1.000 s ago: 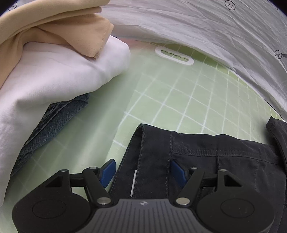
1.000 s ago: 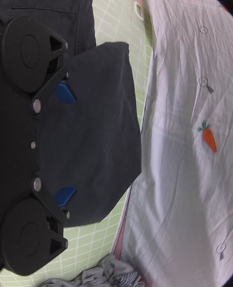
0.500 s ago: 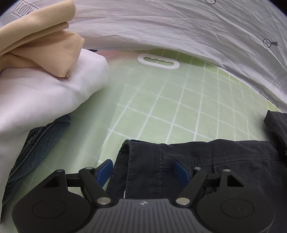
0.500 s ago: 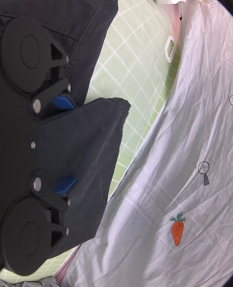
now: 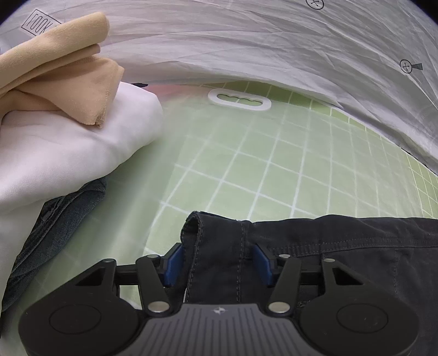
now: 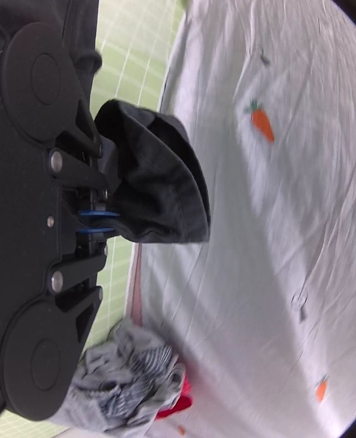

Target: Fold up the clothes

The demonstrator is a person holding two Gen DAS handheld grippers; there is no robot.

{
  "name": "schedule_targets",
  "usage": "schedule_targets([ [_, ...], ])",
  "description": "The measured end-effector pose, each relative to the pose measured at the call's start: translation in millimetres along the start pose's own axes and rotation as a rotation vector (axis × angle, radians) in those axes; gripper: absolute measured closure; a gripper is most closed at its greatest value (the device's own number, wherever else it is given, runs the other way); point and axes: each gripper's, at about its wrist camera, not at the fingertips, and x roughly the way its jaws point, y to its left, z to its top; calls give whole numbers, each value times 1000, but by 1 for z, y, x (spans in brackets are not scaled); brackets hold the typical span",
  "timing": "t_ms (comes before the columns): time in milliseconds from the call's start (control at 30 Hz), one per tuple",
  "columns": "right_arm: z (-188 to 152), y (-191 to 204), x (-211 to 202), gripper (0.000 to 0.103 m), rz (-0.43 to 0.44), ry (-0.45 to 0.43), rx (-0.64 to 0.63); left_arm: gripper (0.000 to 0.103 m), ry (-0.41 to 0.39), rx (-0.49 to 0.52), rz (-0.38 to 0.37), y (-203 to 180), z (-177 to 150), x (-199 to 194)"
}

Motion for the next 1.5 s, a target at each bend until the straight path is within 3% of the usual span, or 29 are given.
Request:
schedule_targets([
  [133, -20, -67, 15, 97, -158, 65, 99, 77, -28, -15, 38, -7, 1, -4],
  [233, -30, -101, 15, 97, -219, 84, 141, 81, -92, 18, 108, -16, 7, -14],
  [367, -35, -127, 9, 98, -264, 72, 160, 81, -157, -30, 175, -5, 28, -20],
  [467, -39, -135, 6, 98, -268, 72, 152, 81, -200, -16, 271, 9, 40, -15],
  [600, -62, -136, 22, 97, -313, 178, 73, 81, -182, -48, 322, 28, 50, -1],
  [733, -97, -151, 45, 97, -315, 358, 128, 81, -172, 1, 339, 26, 47, 5],
  [800, -107, -160, 46, 97, -317, 370, 179, 81, -172, -10, 328, 29, 47, 4],
  [967, -97, -167, 33, 98, -344, 279, 129, 81, -164, -24, 323, 33, 49, 1],
  [1033, -98, -168, 40, 97, -318, 306, 111, 81, -161, -19, 342, 31, 48, 4],
  [1100, -107, -169, 59, 97, -247, 407, 78, 81, -154, -45, 351, 32, 49, 7],
  [1200, -109, -172, 67, 96, -185, 468, 81, 78, -145, -49, 348, 31, 51, 3],
  [1267, -104, -177, 56, 85, -176, 432, 129, 74, -143, -41, 340, 29, 52, -2],
  [1300, -102, -181, 50, 73, -166, 407, 169, 72, -144, -29, 332, 28, 51, -6],
  [1367, -98, -189, 37, 68, -146, 360, 254, 63, -154, -16, 304, 26, 48, -17],
  [1400, -97, -192, 32, 67, -139, 340, 292, 53, -154, -19, 291, 25, 47, -24],
  [1500, -91, -195, 15, 50, -117, 251, 340, 39, -161, -71, 276, 22, 40, -44],
])
